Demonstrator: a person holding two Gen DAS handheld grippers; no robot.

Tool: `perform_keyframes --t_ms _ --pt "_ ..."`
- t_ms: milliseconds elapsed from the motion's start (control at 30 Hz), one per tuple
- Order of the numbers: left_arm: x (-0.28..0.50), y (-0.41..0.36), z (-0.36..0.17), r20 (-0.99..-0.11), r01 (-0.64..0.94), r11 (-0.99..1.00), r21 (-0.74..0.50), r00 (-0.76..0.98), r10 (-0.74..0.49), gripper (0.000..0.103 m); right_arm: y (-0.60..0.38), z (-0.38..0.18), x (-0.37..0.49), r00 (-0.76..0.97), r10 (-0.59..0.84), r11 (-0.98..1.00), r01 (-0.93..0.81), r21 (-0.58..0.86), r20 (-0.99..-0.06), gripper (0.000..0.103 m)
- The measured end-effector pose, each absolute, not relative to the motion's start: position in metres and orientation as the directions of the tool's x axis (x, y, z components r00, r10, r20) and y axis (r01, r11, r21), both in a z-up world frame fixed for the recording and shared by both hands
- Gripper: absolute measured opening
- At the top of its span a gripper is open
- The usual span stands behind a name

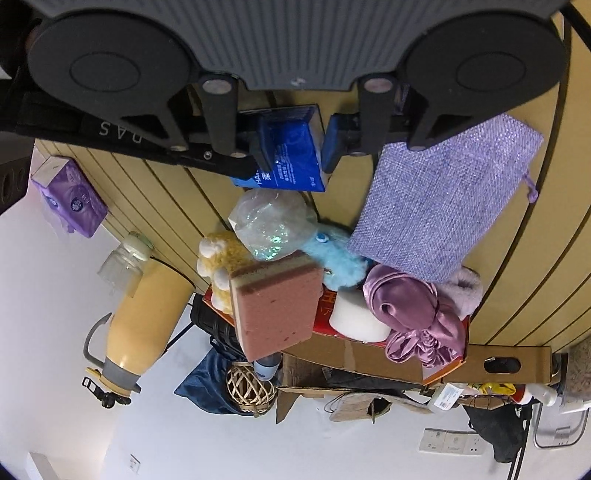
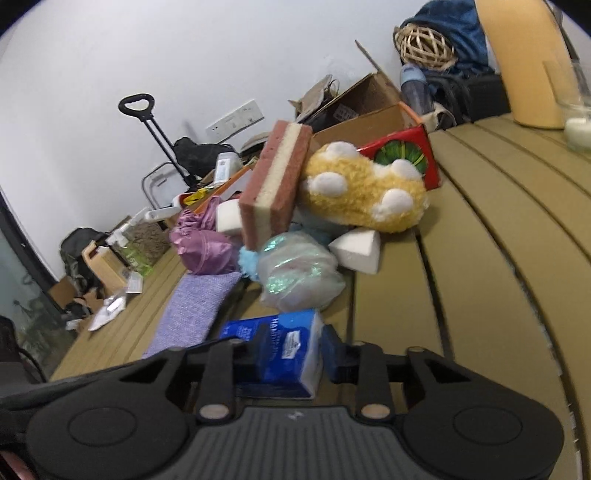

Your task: Organize soft objects

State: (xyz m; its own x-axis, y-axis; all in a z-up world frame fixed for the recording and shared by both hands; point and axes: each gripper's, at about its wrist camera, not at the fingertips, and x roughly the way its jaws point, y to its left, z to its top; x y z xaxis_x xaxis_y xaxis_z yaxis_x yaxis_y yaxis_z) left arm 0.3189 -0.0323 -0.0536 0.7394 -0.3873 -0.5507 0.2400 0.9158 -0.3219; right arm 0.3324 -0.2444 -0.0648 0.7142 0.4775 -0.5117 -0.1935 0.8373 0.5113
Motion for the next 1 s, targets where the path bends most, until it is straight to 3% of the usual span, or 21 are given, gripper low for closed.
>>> perform_keyframes --t_ms 167,333,600,700,833,1000 --pt "0.291 -0.033 -0.025 -0.46 0.271 0.906 -0.326 0.792 -0.402 0.026 -0.243 -0.043 0.312 0.741 0.447 0.856 -0.192 0.48 -0.502 0.024" --pt "0.287 -0.035 0.013 -0.359 0.317 0.888 -0.334 0.828 -0.431 0.026 -0.242 0.01 0.29 0.824 0.401 0.889 -0.246 0.385 -0.399 0.025" --pt "0.354 -0.044 0.086 -0.263 0.349 0.861 -0.369 0.85 -0.457 0.025 -0.261 0.077 0.345 0.873 0.4 0.878 -0.279 0.389 -0.278 0.025" --pt "0.409 -0.049 0.105 -0.265 0.371 0.84 -0.396 0.83 -0.491 0.025 -0.266 0.1 0.387 0.887 0.386 0.889 -0.285 0.357 -0.254 0.025" --pt "0.504 -0.066 0.107 -0.348 0.359 0.837 -0.413 0.787 -0.51 0.025 -0.28 0.112 0.46 0.894 0.357 0.897 -0.247 0.368 -0.27 0.024" --pt "0.623 -0.085 0.07 -0.478 0.279 0.857 -0.433 0.735 -0.481 0.024 -0.301 0.081 0.585 0.843 0.342 0.905 -0.177 0.387 -0.414 0.024"
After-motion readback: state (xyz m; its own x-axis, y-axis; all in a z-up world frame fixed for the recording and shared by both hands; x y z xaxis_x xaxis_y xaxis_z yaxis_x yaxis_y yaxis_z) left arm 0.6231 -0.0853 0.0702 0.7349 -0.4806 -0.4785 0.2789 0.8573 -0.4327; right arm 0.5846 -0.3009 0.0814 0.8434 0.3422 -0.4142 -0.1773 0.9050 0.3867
